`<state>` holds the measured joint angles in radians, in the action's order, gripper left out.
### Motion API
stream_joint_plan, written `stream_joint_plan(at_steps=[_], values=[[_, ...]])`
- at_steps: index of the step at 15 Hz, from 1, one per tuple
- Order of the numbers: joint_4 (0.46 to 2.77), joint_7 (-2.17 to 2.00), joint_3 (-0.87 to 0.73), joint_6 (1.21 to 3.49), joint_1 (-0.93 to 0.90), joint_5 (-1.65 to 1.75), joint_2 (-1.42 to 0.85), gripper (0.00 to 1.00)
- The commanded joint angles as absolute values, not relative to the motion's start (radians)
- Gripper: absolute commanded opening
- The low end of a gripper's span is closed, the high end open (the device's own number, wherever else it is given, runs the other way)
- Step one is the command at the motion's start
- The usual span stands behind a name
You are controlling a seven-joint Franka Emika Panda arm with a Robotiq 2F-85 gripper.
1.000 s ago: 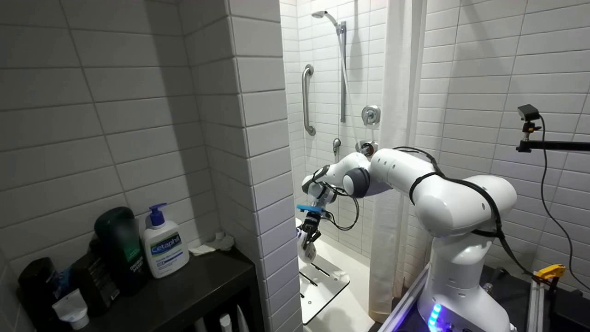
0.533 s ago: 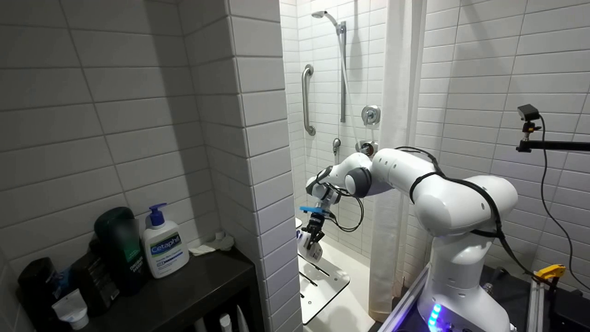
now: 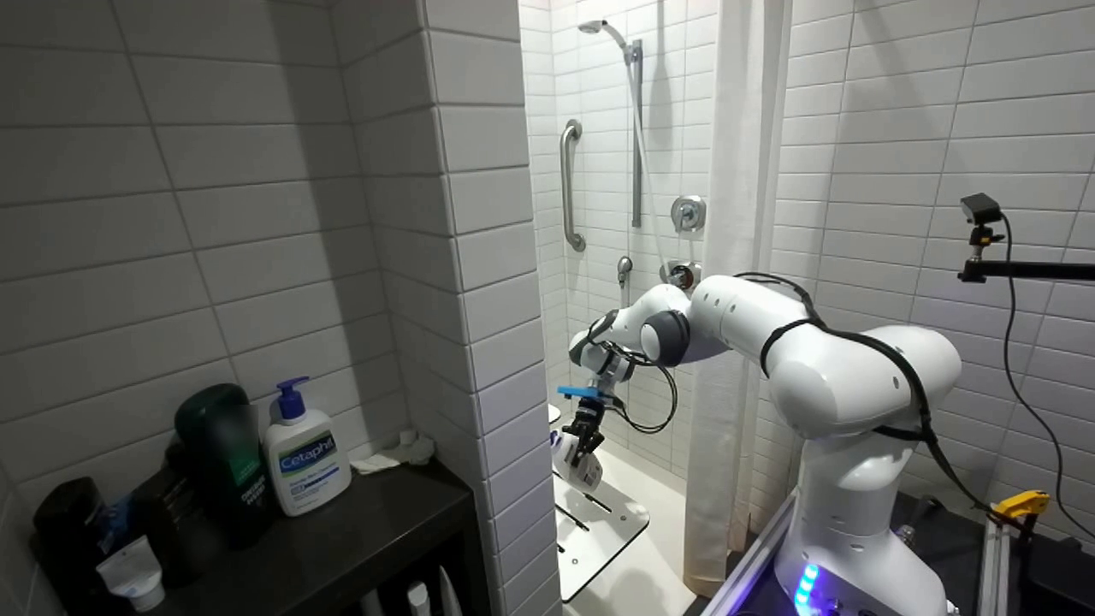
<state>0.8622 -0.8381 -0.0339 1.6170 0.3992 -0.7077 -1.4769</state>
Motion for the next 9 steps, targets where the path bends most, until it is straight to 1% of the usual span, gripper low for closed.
stream_joint_plan(at_steps=[1,2,3,4,5,9], values=[[0.85,-0.871,-0.026,1.599,0.405,-0.694,-1.477,0.05],[0.848,-0.882,-0.029,1.594,0.403,-0.693,-1.477,0.05],[0.848,-0.888,-0.029,1.598,0.403,-0.693,-1.477,0.45],[0.847,-0.893,-0.028,1.597,0.403,-0.693,-1.477,0.45],[0.846,-0.896,-0.027,1.594,0.405,-0.694,-1.477,0.49],[0.843,-0.903,-0.023,1.589,0.408,-0.696,-1.477,0.76]])
